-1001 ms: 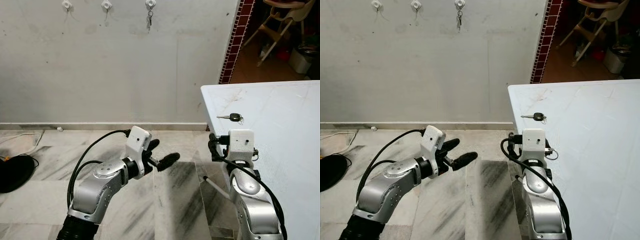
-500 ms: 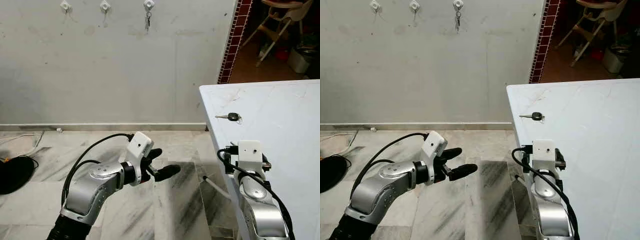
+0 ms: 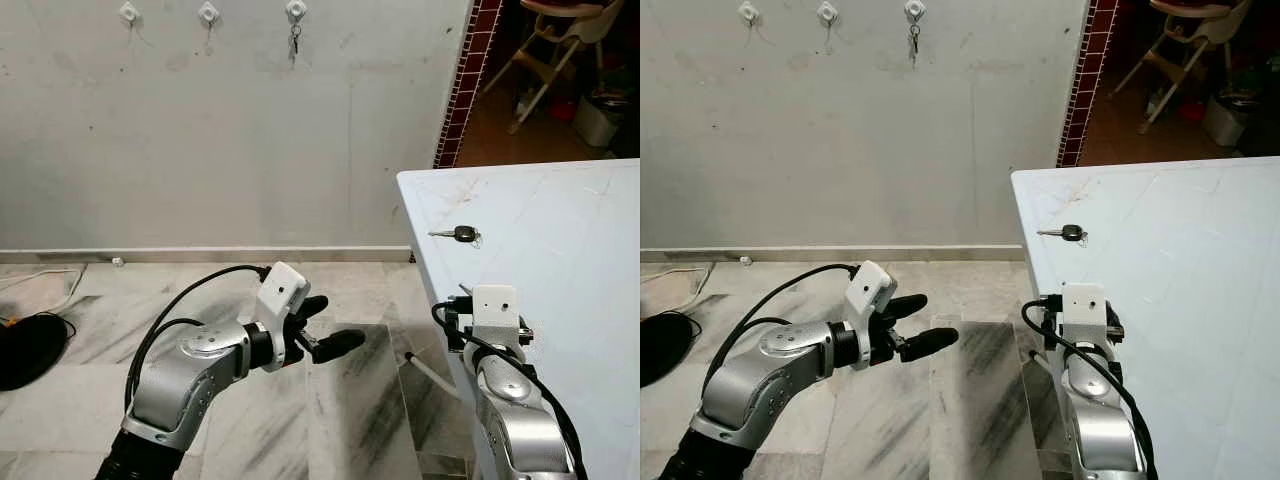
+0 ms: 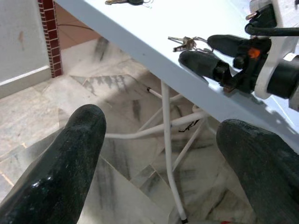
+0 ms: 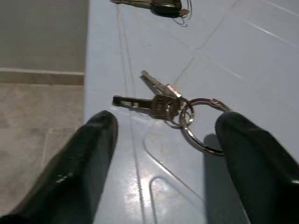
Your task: Hang keys on a hook
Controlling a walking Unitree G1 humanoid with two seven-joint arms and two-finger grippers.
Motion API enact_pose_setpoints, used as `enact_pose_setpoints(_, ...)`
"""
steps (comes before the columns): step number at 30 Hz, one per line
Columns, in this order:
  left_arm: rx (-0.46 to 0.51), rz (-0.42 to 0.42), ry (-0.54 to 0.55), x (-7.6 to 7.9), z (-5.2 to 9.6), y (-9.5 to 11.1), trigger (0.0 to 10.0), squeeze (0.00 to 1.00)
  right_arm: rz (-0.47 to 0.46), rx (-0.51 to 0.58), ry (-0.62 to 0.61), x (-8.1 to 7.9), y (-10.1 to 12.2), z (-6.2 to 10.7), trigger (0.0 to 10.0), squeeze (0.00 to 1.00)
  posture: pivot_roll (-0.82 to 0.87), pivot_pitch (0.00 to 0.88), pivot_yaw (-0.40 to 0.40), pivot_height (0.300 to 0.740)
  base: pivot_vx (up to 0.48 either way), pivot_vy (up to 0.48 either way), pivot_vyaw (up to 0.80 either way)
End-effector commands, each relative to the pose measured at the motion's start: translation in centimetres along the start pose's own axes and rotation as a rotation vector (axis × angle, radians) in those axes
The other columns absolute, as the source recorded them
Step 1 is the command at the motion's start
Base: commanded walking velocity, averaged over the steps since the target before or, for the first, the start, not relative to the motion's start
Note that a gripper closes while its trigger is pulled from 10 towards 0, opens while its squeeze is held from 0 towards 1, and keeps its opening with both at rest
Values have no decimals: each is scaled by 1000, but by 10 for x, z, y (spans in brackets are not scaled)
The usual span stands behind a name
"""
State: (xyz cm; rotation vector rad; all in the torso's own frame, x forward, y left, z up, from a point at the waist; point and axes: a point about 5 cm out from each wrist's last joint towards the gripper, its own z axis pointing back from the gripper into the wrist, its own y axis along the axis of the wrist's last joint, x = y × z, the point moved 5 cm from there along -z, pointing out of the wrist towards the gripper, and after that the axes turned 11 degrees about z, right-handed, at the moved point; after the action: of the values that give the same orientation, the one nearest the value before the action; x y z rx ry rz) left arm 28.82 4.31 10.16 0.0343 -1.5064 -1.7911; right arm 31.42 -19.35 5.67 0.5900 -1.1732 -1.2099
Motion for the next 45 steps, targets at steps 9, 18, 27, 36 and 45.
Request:
enact_pose_setpoints(9,12,-34,15,0,-1,5,10000,0,-18,-115,88,-16,-25,-2,0,0,43,0,29,740,0,0,0)
enact_pose_setpoints(18,13,-36,10,2,-2,4,10000,0,-14,-147,104,-16,-31,-2,0,0,42,0,25,740,0,0,0)
enact_pose_setpoints(27,16,-39,9,4,-3,3,10000,0,-1,-166,59,4,-39,-2,0,0,41,0,22,740,0,0,0)
enact_pose_setpoints(36,20,-41,14,4,-4,4,10000,0,-2,-163,19,16,-42,-2,0,0,39,0,21,740,0,0,0)
enact_pose_setpoints(45,41,-43,23,2,-5,8,10000,0,-42,-73,-79,38,-21,-6,0,0,37,0,29,740,0,0,0)
